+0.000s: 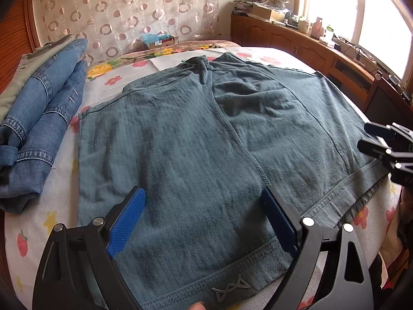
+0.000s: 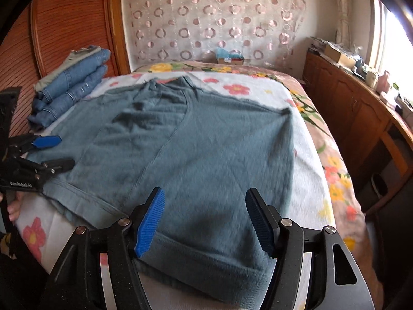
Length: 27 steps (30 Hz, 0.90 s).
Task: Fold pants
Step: 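Lower the left gripper onto the shorts hem and close on it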
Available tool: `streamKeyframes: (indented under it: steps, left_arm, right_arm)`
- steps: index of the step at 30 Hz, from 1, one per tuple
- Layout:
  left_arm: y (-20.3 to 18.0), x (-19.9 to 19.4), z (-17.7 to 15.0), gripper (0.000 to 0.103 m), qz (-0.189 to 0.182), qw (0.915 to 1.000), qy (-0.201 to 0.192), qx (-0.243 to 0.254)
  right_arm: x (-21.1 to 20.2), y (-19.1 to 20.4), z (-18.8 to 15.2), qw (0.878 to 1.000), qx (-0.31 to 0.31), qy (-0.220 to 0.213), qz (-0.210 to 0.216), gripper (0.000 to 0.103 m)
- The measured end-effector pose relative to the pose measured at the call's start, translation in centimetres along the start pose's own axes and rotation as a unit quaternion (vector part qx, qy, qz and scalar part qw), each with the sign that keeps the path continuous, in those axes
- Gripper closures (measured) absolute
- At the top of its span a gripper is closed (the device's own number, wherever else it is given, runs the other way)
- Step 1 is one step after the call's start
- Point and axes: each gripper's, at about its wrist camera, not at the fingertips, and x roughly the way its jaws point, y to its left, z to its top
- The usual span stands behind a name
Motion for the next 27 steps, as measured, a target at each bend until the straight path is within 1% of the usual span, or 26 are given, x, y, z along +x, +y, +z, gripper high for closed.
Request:
streamKeyframes:
  steps: [2, 3, 7, 8, 12, 13, 14, 15, 17, 19, 21, 22, 27]
  left_arm:
    - [-0.1, 0.0, 0.0, 0.011, 0.001, 1.0, 0.002, 0.001]
    - [-0.1, 0.0, 0.0, 0.011, 0.001, 1.0, 0.002, 0.002]
    - [0.2, -0.3, -0.3, 0.011, -0.003, 0.9999, 0.009, 0.007]
    - [0.4, -0.4, -0.3, 0.011, -0.003, 0.9999, 0.012, 0.005]
    - [1.8, -1.9, -1.5, 0.011, -0.009, 0.9999, 0.009, -0.011]
    - [2.3, -2.4, -2.0, 0.011, -0.016, 0.9997, 0.004, -0.019]
    - [3.0, -3.2, -2.6, 0.011, -0.021, 0.9994, -0.002, -0.029]
    - [3.4, -3.6, -2.9, 0.011, -0.019, 0.9992, -0.005, -0.034]
    - [4.5, -4.4, -3.8, 0.011, -0.003, 0.999, -0.01, -0.042]
    - [5.6, -5.2, -4.6, 0.012, 0.006, 0.9985, -0.014, -0.053]
    - [6.6, -5.7, -5.6, 0.014, 0.012, 0.9976, -0.017, -0.066]
    - [7.0, -5.8, -5.9, 0.017, 0.011, 0.9973, -0.017, -0.071]
    - [7.6, -6.2, -7.5, 0.025, 0.007, 0.9962, -0.021, -0.084]
  right_arm:
    - [0.2, -0.2, -0.5, 1.0, 0.006, 0.012, -0.007, 0.036]
    - [-0.1, -0.2, -0.9, 1.0, 0.002, 0.002, -0.012, 0.035]
    - [-0.8, -0.8, -1.5, 1.0, 0.005, -0.003, -0.02, 0.034]
    - [-1.0, -0.3, -1.5, 1.0, 0.003, -0.003, -0.024, 0.033]
    - [-1.3, -0.8, -1.8, 1.0, 0.004, -0.004, -0.027, 0.03]
    - [-1.1, -0.7, -1.8, 1.0, 0.006, -0.004, -0.028, 0.029]
    - [-1.3, 0.3, -1.9, 0.999, 0.006, -0.003, -0.031, 0.028]
    - [-1.3, 0.3, -2.0, 0.999, 0.006, -0.003, -0.035, 0.028]
    - [0.0, 2.4, -0.8, 0.999, 0.007, -0.001, -0.039, 0.026]
    - [0.0, 2.6, -0.7, 0.999, 0.006, -0.001, -0.039, 0.026]
    - [0.0, 2.6, -0.7, 0.999, 0.007, -0.001, -0.04, 0.026]
    - [0.0, 2.6, -0.8, 0.999, 0.006, -0.001, -0.04, 0.026]
    - [0.2, 2.6, -0.8, 0.999, 0.006, -0.003, -0.042, 0.025]
